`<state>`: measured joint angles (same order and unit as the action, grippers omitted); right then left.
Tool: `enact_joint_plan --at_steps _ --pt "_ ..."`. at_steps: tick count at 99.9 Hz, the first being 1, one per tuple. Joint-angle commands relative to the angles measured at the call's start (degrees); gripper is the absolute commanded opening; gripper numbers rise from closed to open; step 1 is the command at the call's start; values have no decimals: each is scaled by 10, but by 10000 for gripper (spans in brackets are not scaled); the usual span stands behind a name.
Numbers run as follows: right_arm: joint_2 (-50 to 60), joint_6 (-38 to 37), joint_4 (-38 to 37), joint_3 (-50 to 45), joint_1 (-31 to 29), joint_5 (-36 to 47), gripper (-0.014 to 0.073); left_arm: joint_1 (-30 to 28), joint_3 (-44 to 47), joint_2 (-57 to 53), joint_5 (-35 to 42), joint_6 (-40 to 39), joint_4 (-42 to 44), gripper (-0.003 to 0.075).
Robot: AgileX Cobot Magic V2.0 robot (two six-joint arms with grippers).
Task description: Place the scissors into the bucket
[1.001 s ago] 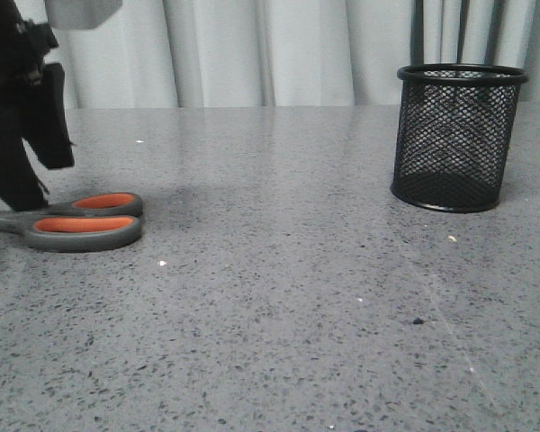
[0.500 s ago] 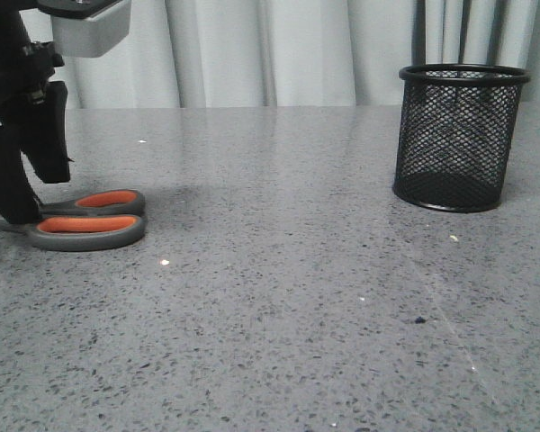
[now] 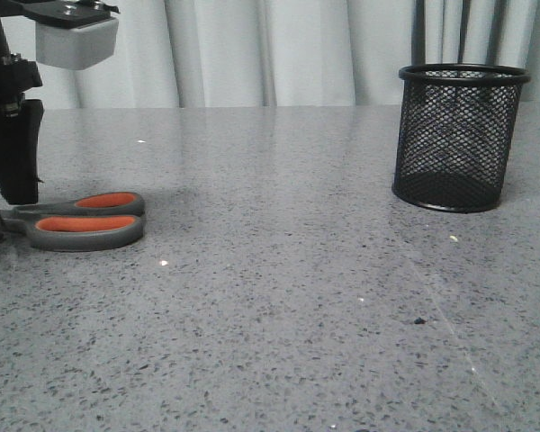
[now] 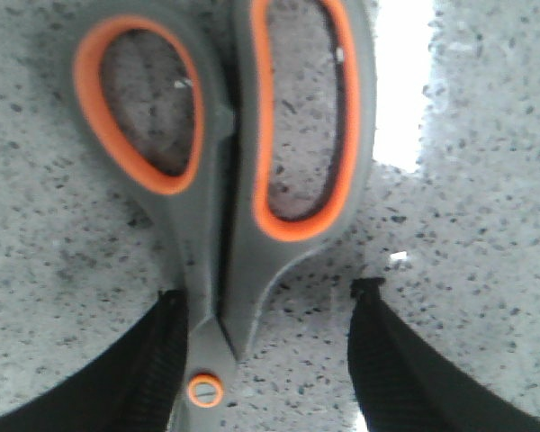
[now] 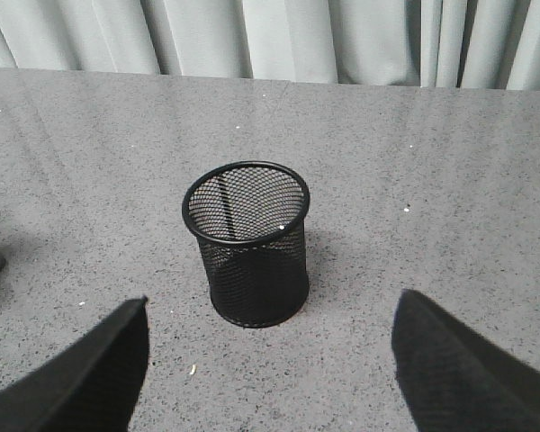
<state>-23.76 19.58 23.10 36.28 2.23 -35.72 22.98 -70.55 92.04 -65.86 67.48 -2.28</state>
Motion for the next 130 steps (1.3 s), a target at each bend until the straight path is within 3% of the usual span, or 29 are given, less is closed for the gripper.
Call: enact_joint_plan --at_steps 1,45,84,92,116,130 --pt "-9 6 4 18 1 45 508 3 -16 -13 19 -3 -4 377" --pt "-9 6 4 18 1 40 508 2 -16 8 70 -3 -24 377" --pt "-9 6 4 18 1 37 508 0 -16 36 31 -3 -73 370" --pt "-9 6 4 18 1 33 508 0 -16 37 25 -3 -73 326" --pt "-9 6 4 18 1 28 508 0 -16 37 5 -3 -76 97" --pt "-9 6 8 18 1 23 508 0 -16 30 7 -6 -78 71"
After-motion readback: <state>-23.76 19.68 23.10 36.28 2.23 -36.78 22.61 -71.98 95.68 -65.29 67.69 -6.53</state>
